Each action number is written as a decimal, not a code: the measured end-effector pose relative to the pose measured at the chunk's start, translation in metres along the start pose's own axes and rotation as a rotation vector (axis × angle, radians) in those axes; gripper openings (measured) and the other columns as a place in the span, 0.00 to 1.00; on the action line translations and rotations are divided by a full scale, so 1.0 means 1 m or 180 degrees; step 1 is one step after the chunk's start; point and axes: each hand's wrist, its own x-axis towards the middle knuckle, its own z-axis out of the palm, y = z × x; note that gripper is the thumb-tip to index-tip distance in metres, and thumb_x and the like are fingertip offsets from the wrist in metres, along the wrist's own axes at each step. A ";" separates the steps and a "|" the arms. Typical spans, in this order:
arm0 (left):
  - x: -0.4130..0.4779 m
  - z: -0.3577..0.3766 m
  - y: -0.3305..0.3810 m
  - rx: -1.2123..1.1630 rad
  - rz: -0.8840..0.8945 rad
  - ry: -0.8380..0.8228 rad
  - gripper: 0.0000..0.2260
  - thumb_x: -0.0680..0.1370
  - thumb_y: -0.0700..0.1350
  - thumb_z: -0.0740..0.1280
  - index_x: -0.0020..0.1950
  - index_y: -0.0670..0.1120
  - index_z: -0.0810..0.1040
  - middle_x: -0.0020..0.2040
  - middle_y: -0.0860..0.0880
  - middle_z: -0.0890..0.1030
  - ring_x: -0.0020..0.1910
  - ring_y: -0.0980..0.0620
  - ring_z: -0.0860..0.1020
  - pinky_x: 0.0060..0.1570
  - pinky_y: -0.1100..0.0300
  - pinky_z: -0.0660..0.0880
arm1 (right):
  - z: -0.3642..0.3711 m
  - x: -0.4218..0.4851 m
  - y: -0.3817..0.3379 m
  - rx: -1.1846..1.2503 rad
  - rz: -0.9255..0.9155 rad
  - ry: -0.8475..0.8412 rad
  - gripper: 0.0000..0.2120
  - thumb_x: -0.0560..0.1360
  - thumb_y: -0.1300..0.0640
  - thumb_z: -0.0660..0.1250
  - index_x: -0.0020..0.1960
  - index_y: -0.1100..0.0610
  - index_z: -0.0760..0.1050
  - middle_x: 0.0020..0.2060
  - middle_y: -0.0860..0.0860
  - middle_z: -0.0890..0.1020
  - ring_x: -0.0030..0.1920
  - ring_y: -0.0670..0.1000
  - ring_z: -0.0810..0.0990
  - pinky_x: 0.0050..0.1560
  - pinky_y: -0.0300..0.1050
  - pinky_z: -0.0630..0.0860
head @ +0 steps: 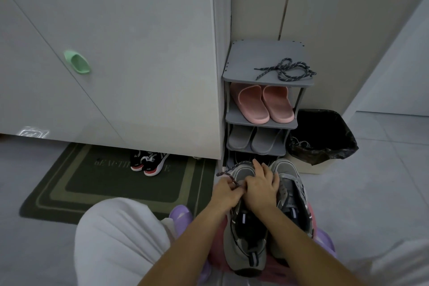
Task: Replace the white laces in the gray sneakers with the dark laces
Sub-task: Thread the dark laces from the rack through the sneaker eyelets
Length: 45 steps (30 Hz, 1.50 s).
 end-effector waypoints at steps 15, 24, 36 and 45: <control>-0.013 0.013 -0.004 0.0179 0.0363 0.0623 0.10 0.76 0.39 0.63 0.57 0.43 0.71 0.45 0.50 0.75 0.45 0.52 0.74 0.46 0.63 0.68 | -0.061 -0.008 0.056 0.0902 0.0747 0.0673 0.04 0.74 0.54 0.66 0.44 0.50 0.80 0.67 0.46 0.68 0.68 0.53 0.64 0.69 0.53 0.58; -0.008 0.013 -0.007 0.0043 0.0282 0.0510 0.14 0.76 0.39 0.64 0.61 0.40 0.69 0.49 0.50 0.73 0.49 0.52 0.73 0.50 0.62 0.68 | -0.080 -0.019 0.079 0.0002 0.1018 0.0469 0.16 0.68 0.41 0.69 0.52 0.48 0.76 0.56 0.53 0.76 0.60 0.57 0.72 0.62 0.52 0.65; -0.008 0.008 -0.006 0.0072 0.0250 0.0514 0.08 0.73 0.40 0.68 0.38 0.48 0.71 0.35 0.51 0.75 0.35 0.54 0.73 0.35 0.61 0.71 | -0.024 0.006 0.015 -0.0869 -0.0173 -0.0090 0.13 0.77 0.52 0.60 0.58 0.54 0.76 0.59 0.53 0.72 0.62 0.55 0.67 0.64 0.52 0.61; -0.009 0.007 -0.003 0.0273 0.0175 0.0614 0.13 0.74 0.42 0.67 0.33 0.48 0.64 0.30 0.51 0.70 0.29 0.55 0.68 0.31 0.61 0.65 | -0.071 -0.015 0.070 -0.0632 0.0184 0.0187 0.14 0.78 0.48 0.58 0.57 0.53 0.76 0.63 0.49 0.71 0.65 0.53 0.66 0.66 0.50 0.60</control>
